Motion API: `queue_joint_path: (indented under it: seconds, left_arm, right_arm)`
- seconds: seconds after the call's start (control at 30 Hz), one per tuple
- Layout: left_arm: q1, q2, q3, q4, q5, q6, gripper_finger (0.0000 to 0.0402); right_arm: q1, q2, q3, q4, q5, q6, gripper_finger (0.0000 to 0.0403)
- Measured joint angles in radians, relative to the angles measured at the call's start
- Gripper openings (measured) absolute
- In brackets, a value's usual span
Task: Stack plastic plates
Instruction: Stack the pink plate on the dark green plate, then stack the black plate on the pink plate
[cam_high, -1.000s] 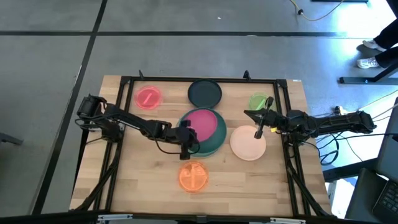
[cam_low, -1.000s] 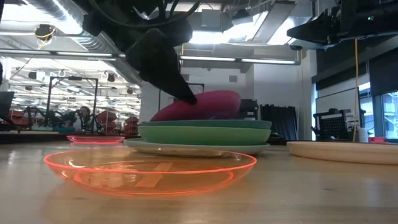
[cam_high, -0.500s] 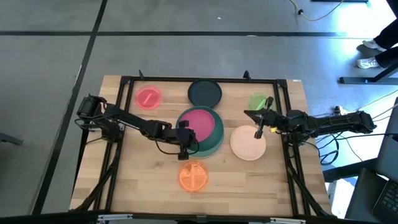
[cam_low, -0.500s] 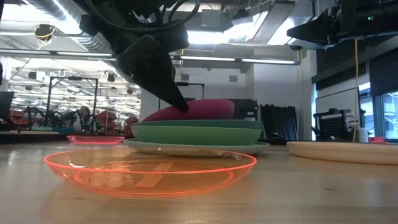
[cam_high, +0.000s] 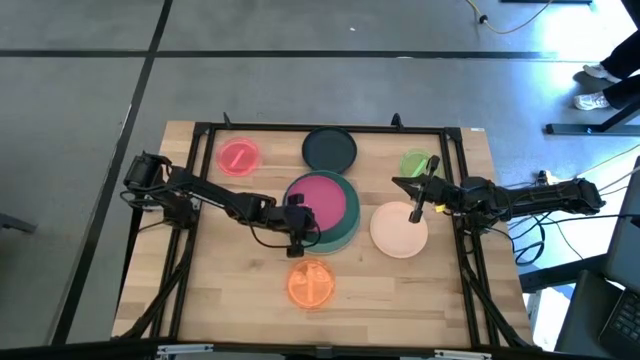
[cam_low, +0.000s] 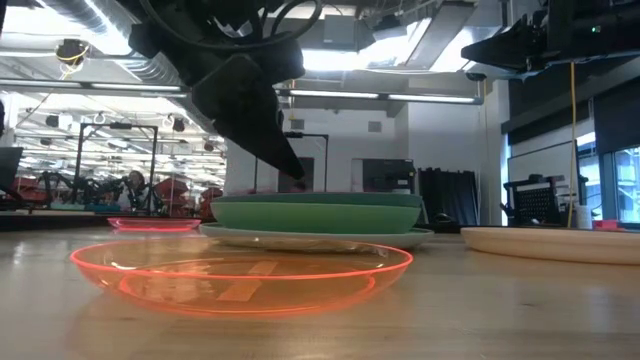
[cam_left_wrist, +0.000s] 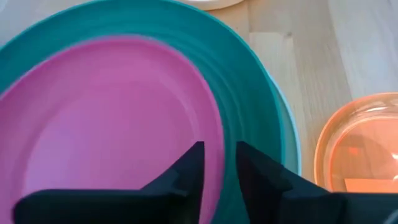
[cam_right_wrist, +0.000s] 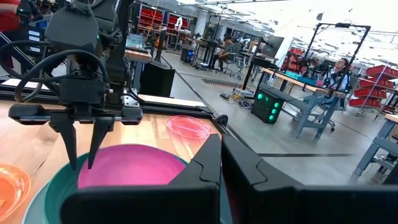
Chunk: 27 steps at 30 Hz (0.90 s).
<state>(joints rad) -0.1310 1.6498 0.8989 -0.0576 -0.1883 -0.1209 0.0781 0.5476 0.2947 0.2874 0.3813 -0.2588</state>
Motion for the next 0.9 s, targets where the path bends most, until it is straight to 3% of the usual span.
queue_joint_path:
  seconds: [0.2,0.43,0.57,0.9]
  left_arm:
    - [0.008,-0.048,0.018,-0.026,-0.006,0.006,0.0109]
    - [0.052,-0.081,0.153,-0.093,-0.090,0.117,0.0110]
    - [0.118,-0.079,0.212,-0.130,-0.132,0.155,0.0110]
    - [0.337,-0.045,0.214,-0.132,-0.125,0.156,0.0110]
  right_arm:
    - [0.000,0.000,0.000,0.000,0.000,0.000,0.0007]
    - [0.000,0.001,0.000,0.001,-0.001,0.000,0.0008]
    - [0.000,0.007,0.000,0.001,-0.003,0.000,0.0007]
    - [0.000,0.008,0.000,0.003,0.000,0.000,0.0007]
